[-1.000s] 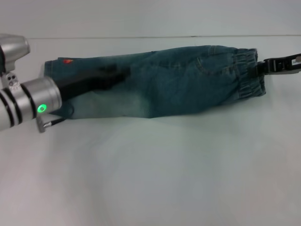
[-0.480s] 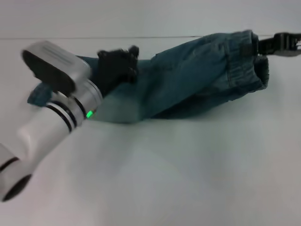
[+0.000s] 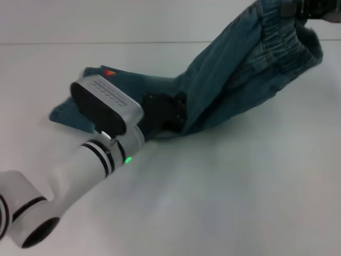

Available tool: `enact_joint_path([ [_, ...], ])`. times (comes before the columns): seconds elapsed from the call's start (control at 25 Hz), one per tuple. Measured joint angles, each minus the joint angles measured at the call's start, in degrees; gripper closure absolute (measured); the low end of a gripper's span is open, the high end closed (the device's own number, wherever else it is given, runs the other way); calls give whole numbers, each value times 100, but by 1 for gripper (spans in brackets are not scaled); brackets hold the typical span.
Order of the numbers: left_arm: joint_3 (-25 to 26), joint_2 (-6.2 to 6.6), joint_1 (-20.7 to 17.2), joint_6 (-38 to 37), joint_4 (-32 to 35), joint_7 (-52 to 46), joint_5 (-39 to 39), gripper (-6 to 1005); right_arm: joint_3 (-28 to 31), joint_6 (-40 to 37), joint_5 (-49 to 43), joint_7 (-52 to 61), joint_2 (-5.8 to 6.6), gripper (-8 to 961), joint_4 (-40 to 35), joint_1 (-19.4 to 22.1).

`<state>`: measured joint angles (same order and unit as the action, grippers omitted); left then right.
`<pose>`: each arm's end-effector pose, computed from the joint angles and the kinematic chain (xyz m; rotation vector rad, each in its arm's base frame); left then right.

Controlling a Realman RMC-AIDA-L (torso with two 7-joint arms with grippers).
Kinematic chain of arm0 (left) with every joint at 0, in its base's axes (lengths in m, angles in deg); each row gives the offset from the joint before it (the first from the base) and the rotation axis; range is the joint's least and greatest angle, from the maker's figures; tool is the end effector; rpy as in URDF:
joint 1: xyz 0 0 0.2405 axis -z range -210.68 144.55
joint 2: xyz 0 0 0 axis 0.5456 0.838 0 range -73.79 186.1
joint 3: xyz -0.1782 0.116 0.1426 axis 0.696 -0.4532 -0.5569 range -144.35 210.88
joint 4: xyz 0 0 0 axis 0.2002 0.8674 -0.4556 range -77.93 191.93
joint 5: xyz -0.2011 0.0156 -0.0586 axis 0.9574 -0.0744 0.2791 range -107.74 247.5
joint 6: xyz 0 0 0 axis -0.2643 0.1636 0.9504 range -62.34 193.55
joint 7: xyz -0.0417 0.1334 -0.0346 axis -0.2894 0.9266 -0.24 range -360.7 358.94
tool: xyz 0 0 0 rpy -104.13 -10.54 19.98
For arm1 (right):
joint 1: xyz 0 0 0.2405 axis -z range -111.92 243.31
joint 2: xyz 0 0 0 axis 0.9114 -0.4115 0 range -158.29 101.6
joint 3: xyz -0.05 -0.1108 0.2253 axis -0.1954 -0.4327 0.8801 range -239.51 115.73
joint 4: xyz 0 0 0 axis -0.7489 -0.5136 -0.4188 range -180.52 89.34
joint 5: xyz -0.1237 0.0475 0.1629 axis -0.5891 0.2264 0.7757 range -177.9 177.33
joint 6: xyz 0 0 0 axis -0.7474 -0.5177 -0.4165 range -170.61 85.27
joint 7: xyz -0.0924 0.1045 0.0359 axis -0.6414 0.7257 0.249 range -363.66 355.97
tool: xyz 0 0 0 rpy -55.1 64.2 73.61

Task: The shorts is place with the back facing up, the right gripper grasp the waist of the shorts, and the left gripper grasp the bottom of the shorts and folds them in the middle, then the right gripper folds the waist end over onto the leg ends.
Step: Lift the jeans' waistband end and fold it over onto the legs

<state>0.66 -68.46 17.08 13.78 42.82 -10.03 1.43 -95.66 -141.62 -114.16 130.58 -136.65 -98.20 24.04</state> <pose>-0.2081 0.3599 -0.1450 -2.2601 -0.4369 -0.5867 0.1860 0.3951 0.1313 -2.5476 1.2987 0.8175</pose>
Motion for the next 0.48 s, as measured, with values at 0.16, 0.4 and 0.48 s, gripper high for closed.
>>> enact_joint_path([
  [0.16,496,-1,89,4,-390,8,-675,985,-22,-68,121,28,12,848,-3,-154],
  [0.4,1787,0,68,44,-949,19,-2125,981,-26,-140,131,29,-17,855,-7,-344],
  [0.48,2157,0,57,164,-1087,23,-2610,981,-40,-123,112,14,-18,855,-9,-385],
])
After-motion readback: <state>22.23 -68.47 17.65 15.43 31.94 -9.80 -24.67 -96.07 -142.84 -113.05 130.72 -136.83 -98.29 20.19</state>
